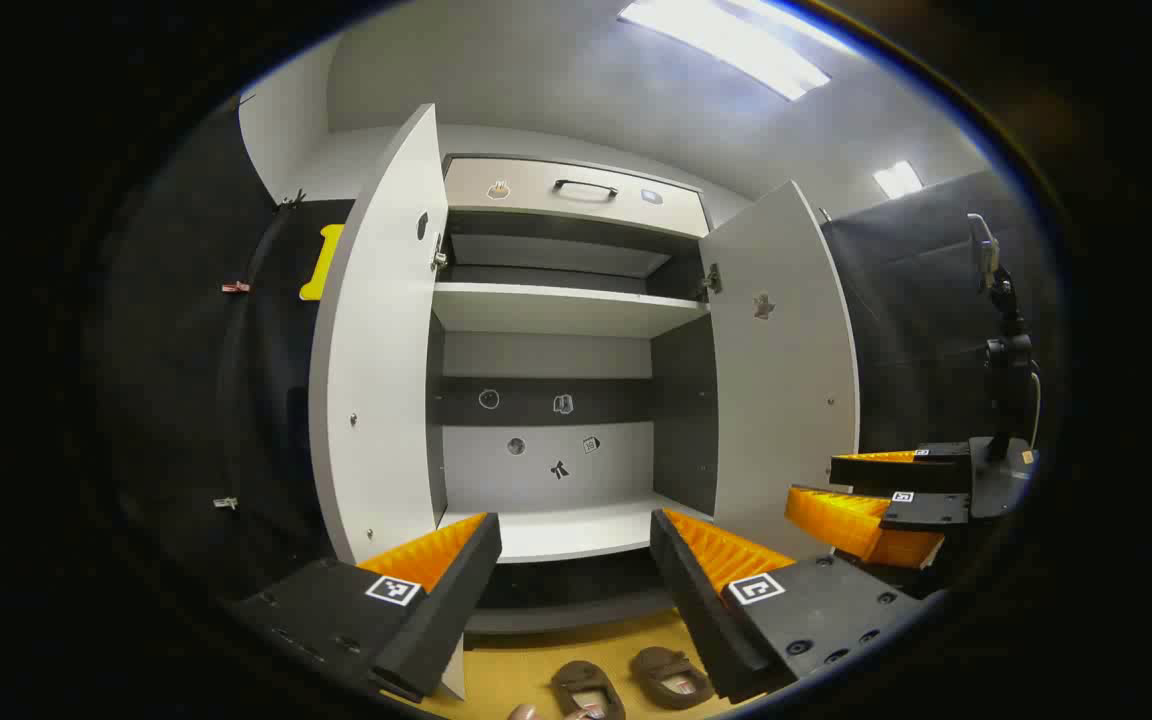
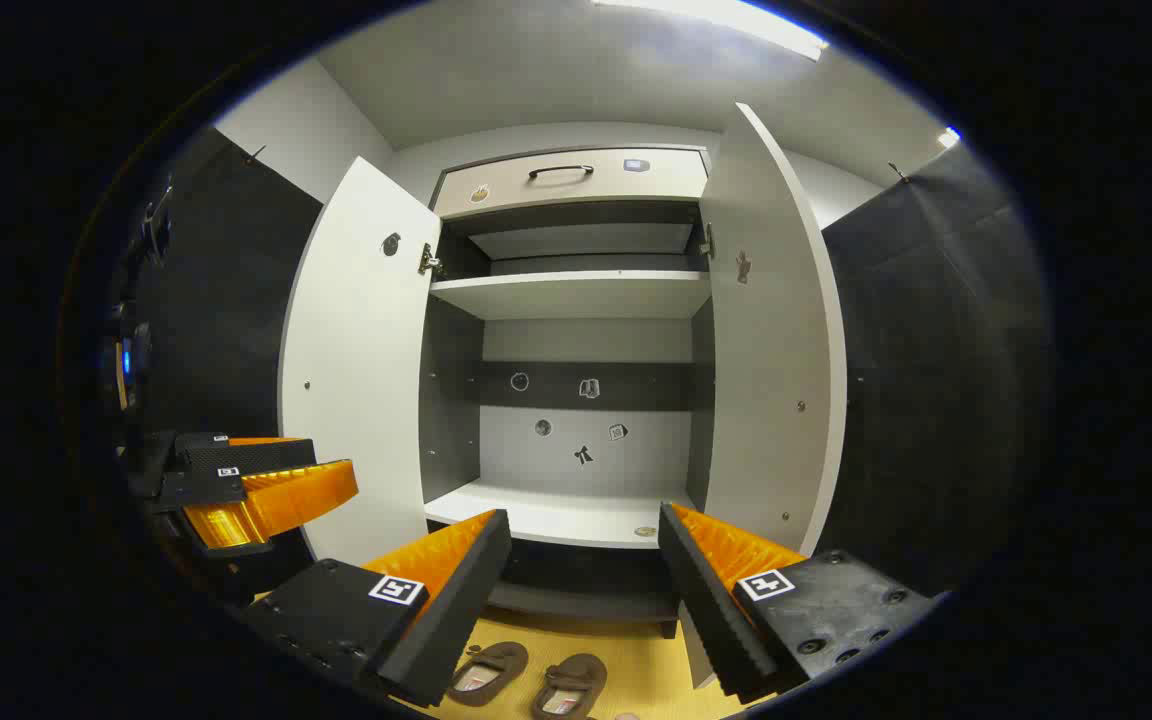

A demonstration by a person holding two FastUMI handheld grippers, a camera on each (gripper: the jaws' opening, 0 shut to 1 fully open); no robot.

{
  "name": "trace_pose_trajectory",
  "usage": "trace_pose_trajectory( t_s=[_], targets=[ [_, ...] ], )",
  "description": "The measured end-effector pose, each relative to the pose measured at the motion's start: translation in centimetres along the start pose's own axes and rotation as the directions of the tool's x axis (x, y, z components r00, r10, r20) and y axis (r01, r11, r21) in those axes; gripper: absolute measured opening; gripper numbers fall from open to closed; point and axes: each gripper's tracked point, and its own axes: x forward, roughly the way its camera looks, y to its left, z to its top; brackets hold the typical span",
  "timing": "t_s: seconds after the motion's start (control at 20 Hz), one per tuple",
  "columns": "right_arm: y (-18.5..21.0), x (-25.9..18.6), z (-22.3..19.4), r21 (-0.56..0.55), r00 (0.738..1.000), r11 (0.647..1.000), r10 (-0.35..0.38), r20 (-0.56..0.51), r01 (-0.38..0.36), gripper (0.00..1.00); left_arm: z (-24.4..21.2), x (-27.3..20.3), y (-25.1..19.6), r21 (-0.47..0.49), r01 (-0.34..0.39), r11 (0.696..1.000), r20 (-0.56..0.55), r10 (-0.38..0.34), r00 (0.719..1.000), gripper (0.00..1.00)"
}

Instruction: Grab one shoe with the right hand and put it into the shoe cabinet, grab the other shoe with the left hand and put it into the shoe cabinet; then close the right door with the right hand and the left door with the left hand.

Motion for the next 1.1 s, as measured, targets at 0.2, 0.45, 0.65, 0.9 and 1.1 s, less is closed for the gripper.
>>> trace_pose_trajectory(
  t_s=[0.2, 0.45, 0.65, 0.9, 1.1],
  targets=[
    [0.2, 0.0, 0.3, 0.023, 1.000, 1.000, 0.001, 0.007, -0.001, 0.98, -0.1, 0.0, -0.2, -0.018, 0.014, 1.000, 0.000, -0.014, 1.000, 0.95],
    [0.2, -0.1, 0.4, 0.014, 1.000, 1.000, 0.001, 0.007, -0.001, 0.98, -0.1, 0.2, -0.1, -0.011, 0.012, 1.000, 0.001, -0.012, 1.000, 0.95],
    [0.2, -0.2, 0.5, 0.009, 1.000, 1.000, 0.002, 0.011, -0.002, 0.98, -0.2, 0.1, -0.1, -0.015, 0.018, 1.000, -0.002, -0.018, 1.000, 0.95],
    [0.3, -0.1, -0.1, 0.014, 1.000, 1.000, 0.000, 0.000, 0.000, 0.98, 0.0, -0.1, 0.6, 0.003, 0.008, 1.000, 0.005, -0.008, 1.000, 0.95],
    [1.3, 0.6, -1.8, 0.026, 1.000, 1.000, 0.010, -0.026, -0.009, 0.98, -0.2, -0.5, 1.3, 0.013, 0.006, 1.000, 0.002, -0.006, 1.000, 0.95]
  ],
)
